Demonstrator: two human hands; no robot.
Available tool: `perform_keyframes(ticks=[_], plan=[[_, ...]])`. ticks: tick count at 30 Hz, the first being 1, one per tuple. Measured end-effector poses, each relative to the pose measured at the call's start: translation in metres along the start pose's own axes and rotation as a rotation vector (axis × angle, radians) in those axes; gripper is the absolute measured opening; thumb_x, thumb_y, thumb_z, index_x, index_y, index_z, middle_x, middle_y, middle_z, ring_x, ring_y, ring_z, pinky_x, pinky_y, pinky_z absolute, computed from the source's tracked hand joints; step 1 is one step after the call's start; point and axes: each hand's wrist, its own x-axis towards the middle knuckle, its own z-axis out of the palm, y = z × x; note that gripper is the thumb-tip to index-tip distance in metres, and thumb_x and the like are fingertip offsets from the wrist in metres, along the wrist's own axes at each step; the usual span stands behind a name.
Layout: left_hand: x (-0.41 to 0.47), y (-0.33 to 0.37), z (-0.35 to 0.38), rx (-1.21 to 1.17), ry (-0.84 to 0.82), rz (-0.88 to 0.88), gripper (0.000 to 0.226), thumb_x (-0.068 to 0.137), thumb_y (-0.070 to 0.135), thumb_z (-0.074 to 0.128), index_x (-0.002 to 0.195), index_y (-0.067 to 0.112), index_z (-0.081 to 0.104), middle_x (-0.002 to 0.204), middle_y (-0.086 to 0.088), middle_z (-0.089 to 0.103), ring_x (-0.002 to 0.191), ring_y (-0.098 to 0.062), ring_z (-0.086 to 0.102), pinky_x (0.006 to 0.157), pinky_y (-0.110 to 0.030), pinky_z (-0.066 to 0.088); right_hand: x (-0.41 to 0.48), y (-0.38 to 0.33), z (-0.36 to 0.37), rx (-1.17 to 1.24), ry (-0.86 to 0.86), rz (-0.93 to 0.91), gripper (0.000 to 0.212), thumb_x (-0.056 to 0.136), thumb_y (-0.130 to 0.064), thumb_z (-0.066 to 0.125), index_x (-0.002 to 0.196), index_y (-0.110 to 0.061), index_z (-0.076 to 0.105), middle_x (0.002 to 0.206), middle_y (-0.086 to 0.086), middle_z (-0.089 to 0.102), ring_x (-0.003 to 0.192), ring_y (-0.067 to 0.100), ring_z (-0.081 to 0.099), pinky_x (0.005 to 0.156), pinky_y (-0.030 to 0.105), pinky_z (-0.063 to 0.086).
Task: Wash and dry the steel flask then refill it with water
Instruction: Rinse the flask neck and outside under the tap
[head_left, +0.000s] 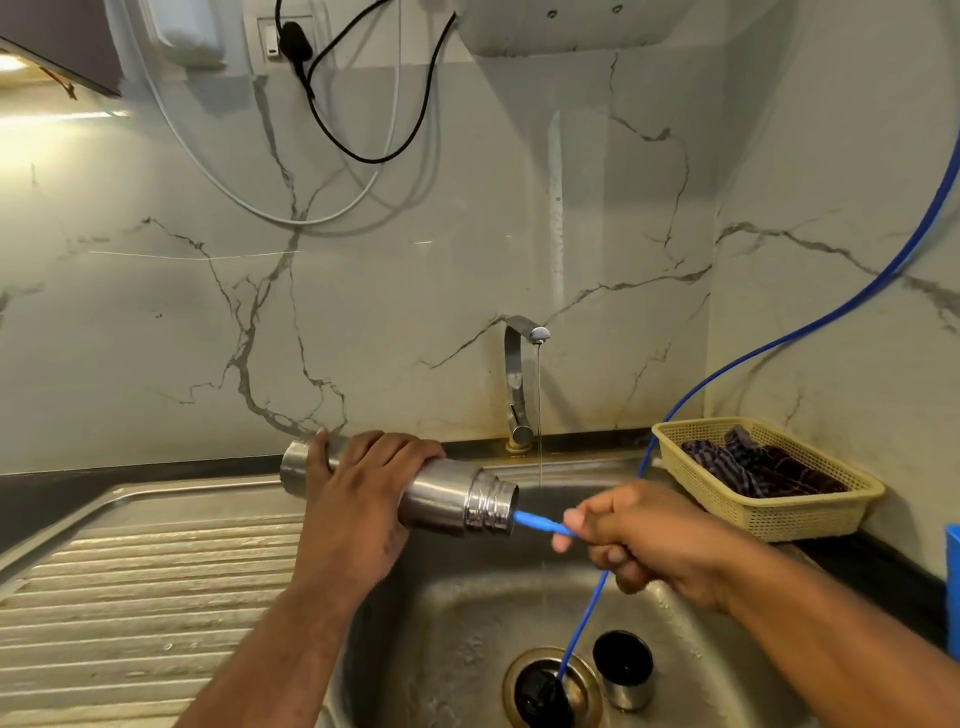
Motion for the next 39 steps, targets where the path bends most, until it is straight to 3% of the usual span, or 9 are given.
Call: perform_keyframes(ticks=[2, 4, 8, 10, 15, 22, 28, 32, 39], plan=[[0.0, 0.001, 0.0, -0.004, -0.002, -0.016, 0.084, 0.053, 0.023, 0.094, 0.124, 0.042, 0.053, 0.122, 0.012, 0.063, 0.121, -0.021, 0.056, 0.114, -0.068, 0.025, -0.001, 0.003, -0.003, -0.122, 0.031, -0.102, 0.024, 0.101, -0.04, 0.059, 0.101, -0.025, 0.079, 0.067, -0.009, 0.056, 0.057, 0.007, 0.048, 0.058, 0.026, 0.042], [-0.001, 0.001, 0.001, -0.008, -0.029, -0.041, 0.085, 0.054, 0.025, 0.094, 0.125, 0.042, 0.053, 0.122, 0.012, 0.063, 0.121, -0.021, 0.056, 0.113, -0.069, 0.027, 0.0, 0.005, -0.004, -0.626, 0.163, -0.331, 0.027, 0.094, -0.056, 0.061, 0.114, -0.04, 0.07, 0.091, -0.015, 0.068, 0.081, 0.002, 0.061, 0.08, 0.03, 0.052], [-0.003, 0.001, 0.002, -0.037, -0.072, -0.072, 0.084, 0.057, 0.027, 0.093, 0.129, 0.042, 0.052, 0.125, 0.011, 0.062, 0.122, -0.021, 0.056, 0.114, -0.07, 0.025, -0.003, -0.012, 0.005, -1.243, 0.393, -0.561, 0.03, 0.102, -0.055, 0.046, 0.123, -0.043, 0.063, 0.101, -0.017, 0.069, 0.089, 0.005, 0.054, 0.089, 0.035, 0.035], [-0.002, 0.003, -0.001, -0.044, -0.054, -0.071, 0.084, 0.057, 0.025, 0.092, 0.129, 0.041, 0.052, 0.125, 0.012, 0.061, 0.123, -0.021, 0.055, 0.113, -0.07, 0.025, -0.006, -0.013, 0.014, -1.204, 0.395, -0.512, 0.027, 0.105, -0.049, 0.042, 0.107, -0.038, 0.066, 0.084, -0.012, 0.066, 0.076, 0.005, 0.052, 0.081, 0.031, 0.033], [0.001, 0.001, -0.001, -0.015, 0.014, -0.024, 0.087, 0.051, 0.021, 0.095, 0.126, 0.04, 0.054, 0.124, 0.01, 0.062, 0.123, -0.022, 0.055, 0.115, -0.071, 0.021, -0.011, -0.008, 0.023, 0.123, -0.055, 0.118, 0.033, 0.107, -0.03, 0.051, 0.096, -0.01, 0.074, 0.055, -0.005, 0.037, 0.046, 0.01, 0.028, 0.05, 0.024, 0.026], [0.0, 0.006, -0.004, -0.006, -0.083, -0.08, 0.087, 0.059, 0.027, 0.092, 0.131, 0.044, 0.047, 0.129, 0.012, 0.059, 0.127, -0.019, 0.051, 0.115, -0.07, 0.023, -0.01, -0.018, 0.02, -1.177, 0.394, -0.494, 0.025, 0.103, -0.053, 0.046, 0.118, -0.04, 0.062, 0.096, -0.017, 0.064, 0.086, 0.005, 0.054, 0.085, 0.029, 0.039], [0.001, 0.02, -0.005, -0.009, -0.044, -0.038, 0.09, 0.056, 0.026, 0.093, 0.133, 0.041, 0.049, 0.129, 0.01, 0.057, 0.126, -0.02, 0.051, 0.114, -0.066, 0.027, -0.015, -0.015, 0.03, -1.009, 0.461, -0.397, 0.015, 0.107, -0.04, 0.045, 0.1, -0.035, 0.058, 0.084, -0.011, 0.058, 0.075, 0.004, 0.053, 0.064, 0.025, 0.038], [0.002, 0.026, -0.004, -0.182, -0.022, -0.031, 0.092, 0.064, 0.029, 0.088, 0.139, 0.037, 0.035, 0.135, 0.007, 0.048, 0.127, -0.017, 0.045, 0.114, -0.053, 0.036, -0.01, -0.013, 0.012, -1.164, 0.798, -0.741, 0.005, 0.09, -0.027, 0.076, 0.092, -0.022, 0.076, 0.075, -0.007, 0.065, 0.064, 0.014, 0.054, 0.059, 0.029, 0.036], [0.001, 0.026, -0.008, -0.408, -0.124, 0.011, 0.107, 0.061, 0.056, 0.087, 0.145, 0.049, 0.021, 0.14, 0.019, 0.035, 0.121, -0.002, 0.036, 0.111, -0.035, 0.041, -0.017, -0.015, -0.013, -1.375, 0.908, -1.235, 0.015, 0.097, -0.014, 0.069, 0.109, -0.009, 0.077, 0.089, 0.003, 0.07, 0.076, 0.024, 0.062, 0.073, 0.039, 0.05]])
